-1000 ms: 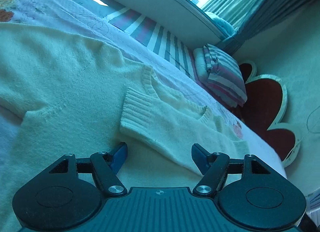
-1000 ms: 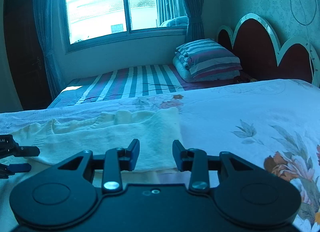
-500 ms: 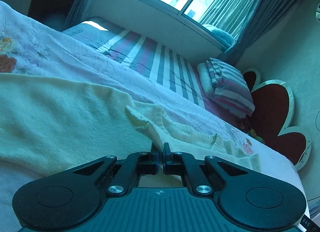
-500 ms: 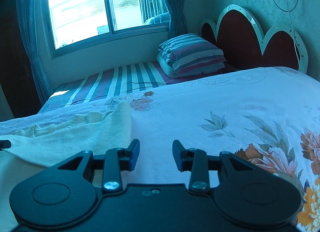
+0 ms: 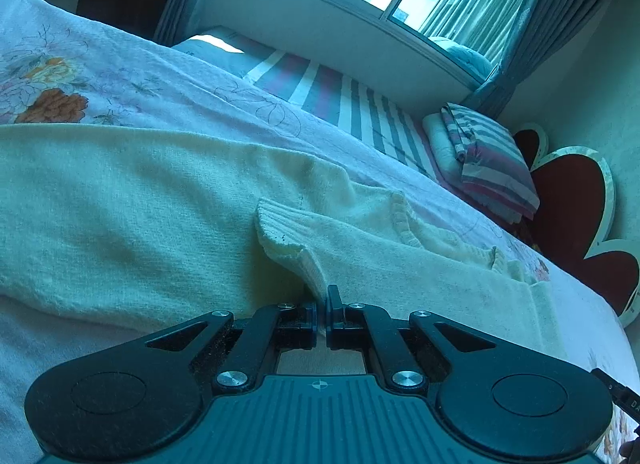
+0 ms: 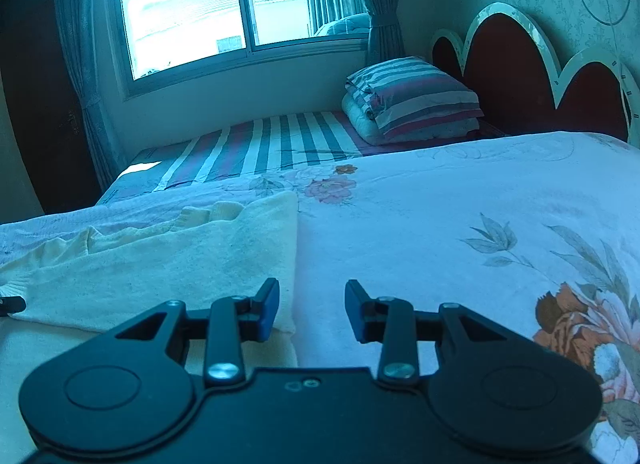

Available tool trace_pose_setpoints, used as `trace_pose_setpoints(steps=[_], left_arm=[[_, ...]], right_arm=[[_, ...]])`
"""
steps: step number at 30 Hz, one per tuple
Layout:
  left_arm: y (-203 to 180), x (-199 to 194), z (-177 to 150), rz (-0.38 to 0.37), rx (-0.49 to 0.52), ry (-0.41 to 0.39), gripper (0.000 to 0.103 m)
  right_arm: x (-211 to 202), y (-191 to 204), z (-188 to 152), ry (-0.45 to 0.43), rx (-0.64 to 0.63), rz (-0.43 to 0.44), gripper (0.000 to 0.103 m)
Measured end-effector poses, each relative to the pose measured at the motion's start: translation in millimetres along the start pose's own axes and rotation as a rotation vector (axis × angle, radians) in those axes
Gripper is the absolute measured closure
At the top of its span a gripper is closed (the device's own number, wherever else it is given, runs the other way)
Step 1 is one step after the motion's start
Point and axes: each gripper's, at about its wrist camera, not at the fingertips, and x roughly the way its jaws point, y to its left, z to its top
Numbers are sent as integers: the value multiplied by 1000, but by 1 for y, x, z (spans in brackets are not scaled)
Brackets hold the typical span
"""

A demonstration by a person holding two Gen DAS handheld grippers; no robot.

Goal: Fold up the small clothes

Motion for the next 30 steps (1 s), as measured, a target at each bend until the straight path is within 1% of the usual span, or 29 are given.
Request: trace_pose_setpoints(steps=[1, 2, 3, 5, 6, 8, 9, 10, 12, 14, 16, 17, 18, 19, 20, 21, 22, 24, 25, 26, 27, 28, 29, 30], left_arm=[[-1, -1, -2, 2, 2, -5, 100], [-1, -1, -2, 6, 1, -8, 100], [-2, -2, -2, 10, -2, -8, 100], [-1, -9, 0, 36, -19, -29, 99], [-2, -16, 2, 63, -17, -63, 98], [-2, -23, 9, 113, 0, -122, 69], [-2, -23, 13, 136, 9, -135, 37], [-3, -20, 18, 163, 18, -150, 28], [-4, -12, 28, 164, 26, -150, 28], [-6, 2, 34, 182, 45, -124, 28], [-6, 21, 34, 232, 75, -68, 28], [-9, 26, 30, 258, 134, -79, 28], [-15, 30, 29, 287, 191, -72, 28], [-22, 27, 28, 304, 213, -61, 28], [-24, 18, 29, 281, 195, -72, 28], [-24, 6, 28, 246, 170, -99, 28], [-23, -5, 25, 241, 154, -111, 28], [-19, -13, 17, 263, 158, -101, 28], [-14, -9, 11, 296, 161, -61, 28], [-10, -4, 6, 305, 177, -51, 28], [-12, -3, 3, 313, 208, -68, 28], [-15, -4, 4, 325, 218, -57, 28], [-16, -8, 8, 319, 198, -48, 28], [-15, -15, 10, 296, 170, -55, 28]], right_arm=[[9, 1, -1, 30, -10, -15, 67], [21, 2, -4, 79, -20, -36, 67], [29, 1, -6, 111, -21, -40, 67], [29, 0, 0, 91, -25, -30, 66], [28, 0, 5, 67, -26, -23, 66], [31, -1, 18, 29, -32, -9, 66], [37, 1, 25, 22, -37, -8, 66], [45, 3, 33, 18, -42, -9, 66], [61, 6, 46, 3, -50, -7, 65], [80, 7, 56, 10, -45, -13, 64], [100, 5, 59, 54, -27, -19, 64], [112, 5, 56, 103, -28, -24, 64], [121, 5, 52, 152, -42, -31, 64], [118, 5, 50, 135, -51, -28, 64], [110, 5, 50, 132, -59, -23, 64], [97, 4, 49, 111, -54, -11, 64], [81, 1, 46, 82, -42, 4, 63], [54, -3, 37, 55, -38, 30, 62], [44, -4, 29, 53, -42, 44, 60], [41, -4, 20, 73, -55, 48, 57], [47, -4, 12, 125, -77, 32, 57], [49, -2, 3, 136, -94, 23, 57], [43, -2, 3, 119, -97, 22, 57], [38, -2, 6, 122, -94, 24, 57]])
